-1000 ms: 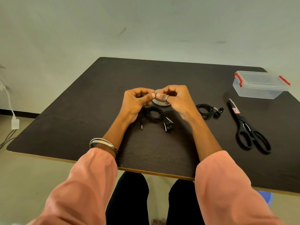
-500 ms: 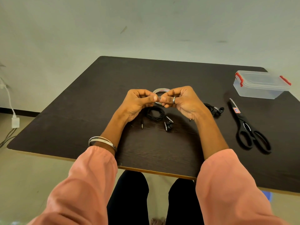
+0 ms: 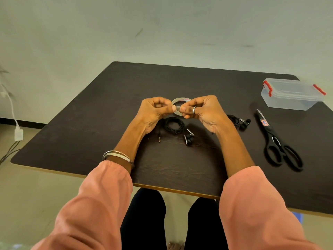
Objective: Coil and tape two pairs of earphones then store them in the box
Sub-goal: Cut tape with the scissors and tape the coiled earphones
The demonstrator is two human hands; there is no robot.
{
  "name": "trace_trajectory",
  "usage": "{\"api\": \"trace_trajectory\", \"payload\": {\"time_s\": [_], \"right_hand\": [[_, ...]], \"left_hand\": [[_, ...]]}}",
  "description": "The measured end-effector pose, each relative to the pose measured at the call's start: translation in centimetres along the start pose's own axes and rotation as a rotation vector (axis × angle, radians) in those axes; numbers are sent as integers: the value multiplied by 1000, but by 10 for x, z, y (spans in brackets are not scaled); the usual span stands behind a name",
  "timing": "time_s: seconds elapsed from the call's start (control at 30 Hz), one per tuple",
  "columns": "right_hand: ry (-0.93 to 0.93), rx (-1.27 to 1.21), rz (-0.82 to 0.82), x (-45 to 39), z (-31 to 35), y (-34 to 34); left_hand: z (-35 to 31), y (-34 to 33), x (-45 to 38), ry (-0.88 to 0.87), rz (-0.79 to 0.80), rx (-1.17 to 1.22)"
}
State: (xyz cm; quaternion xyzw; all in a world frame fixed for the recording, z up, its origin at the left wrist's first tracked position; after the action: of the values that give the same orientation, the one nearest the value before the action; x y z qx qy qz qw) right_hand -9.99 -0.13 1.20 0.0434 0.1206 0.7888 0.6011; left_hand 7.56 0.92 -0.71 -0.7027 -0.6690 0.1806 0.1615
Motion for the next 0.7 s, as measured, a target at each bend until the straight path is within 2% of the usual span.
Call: {"api": "trace_trajectory", "payload": {"time_s": [0.17,0.27,0.37,0.43,0.53,0.63,0.7], "right_hand": [[-46,-81,44,1,-1,2],[-32,-218,-6,1,-1,12],[-31,-207,-5,0,-3,12],[-23,-149,4,-2,-3,6],[11,-17,-8,-4,-4,0],[28,109,-40,-4,-7,-3],[36,219,-65,-5,-8,-6]], "left_hand": [[0,1,1,72,58,41],[-5,10,-1,54,8,64],[-8,14,0,15,-57,25],[-8,11,2,-53,-52,-143],[-8,6,6,-175,-11,-554],[-8,-2,12,-202,40,-942],[-8,-5,14,-176,48,-1041]]}}
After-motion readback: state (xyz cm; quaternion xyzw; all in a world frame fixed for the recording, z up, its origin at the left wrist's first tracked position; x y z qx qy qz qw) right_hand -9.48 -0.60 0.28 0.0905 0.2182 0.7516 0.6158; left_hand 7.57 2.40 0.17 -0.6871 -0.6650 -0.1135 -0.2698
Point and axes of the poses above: each hand's wrist, its own x-axis away from the middle knuckle, its own y-axis out of the back of the hand, z = x × y, the point moved 3 cm from there along -x, towards the middle knuckle, and after that the axes turned 15 degrees about x, right-handed, at the moved point
